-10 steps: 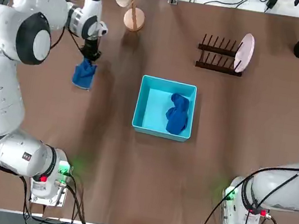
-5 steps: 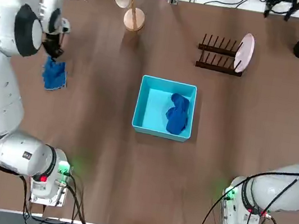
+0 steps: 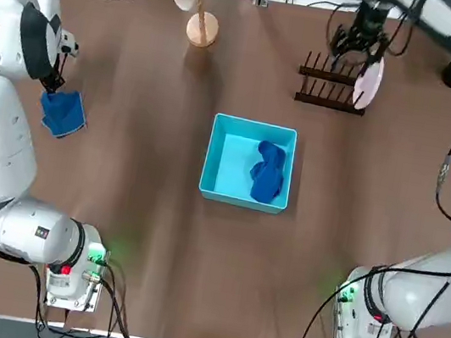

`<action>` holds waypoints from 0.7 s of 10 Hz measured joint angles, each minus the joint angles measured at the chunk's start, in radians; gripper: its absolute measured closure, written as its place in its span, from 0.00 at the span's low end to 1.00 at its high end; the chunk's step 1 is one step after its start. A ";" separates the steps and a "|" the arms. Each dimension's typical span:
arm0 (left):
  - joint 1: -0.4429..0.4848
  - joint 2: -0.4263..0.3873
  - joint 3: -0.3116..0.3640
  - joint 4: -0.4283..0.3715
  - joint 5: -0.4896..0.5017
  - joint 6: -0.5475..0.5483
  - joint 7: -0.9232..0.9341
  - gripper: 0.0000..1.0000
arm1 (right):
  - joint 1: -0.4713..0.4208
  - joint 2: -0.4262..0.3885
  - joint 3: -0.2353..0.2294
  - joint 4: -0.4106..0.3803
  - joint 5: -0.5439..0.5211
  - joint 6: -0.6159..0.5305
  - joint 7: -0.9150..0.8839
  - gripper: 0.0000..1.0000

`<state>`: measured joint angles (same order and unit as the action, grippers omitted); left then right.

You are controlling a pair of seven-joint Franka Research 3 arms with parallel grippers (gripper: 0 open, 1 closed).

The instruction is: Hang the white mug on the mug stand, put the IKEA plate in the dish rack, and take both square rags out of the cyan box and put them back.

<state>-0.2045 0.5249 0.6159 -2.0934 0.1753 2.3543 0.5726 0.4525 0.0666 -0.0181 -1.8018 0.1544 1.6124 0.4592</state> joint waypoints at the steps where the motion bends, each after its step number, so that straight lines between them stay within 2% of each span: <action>1: 0.000 -0.005 0.003 0.003 -0.001 0.000 0.004 0.97 | 0.039 -0.002 0.000 -0.060 0.013 0.068 0.027 0.01; 3: -0.008 -0.060 -0.011 0.010 -0.002 -0.040 0.004 0.97 | 0.133 -0.004 0.000 -0.209 0.024 0.274 0.137 0.01; 4: -0.009 -0.117 -0.046 0.017 -0.004 -0.103 0.001 0.97 | 0.193 -0.003 0.001 -0.278 0.025 0.389 0.215 0.01; 5: -0.010 -0.184 -0.086 0.022 -0.004 -0.169 -0.019 0.97 | 0.249 -0.001 0.002 -0.328 0.025 0.479 0.286 0.01; 7: -0.013 -0.308 -0.172 0.024 -0.005 -0.281 -0.097 0.97 | 0.307 0.030 0.002 -0.366 0.025 0.567 0.358 0.01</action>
<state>-0.2178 0.2169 0.4441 -2.0695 0.1707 2.0733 0.4753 0.7600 0.0966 -0.0158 -2.1679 0.1793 2.1798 0.8176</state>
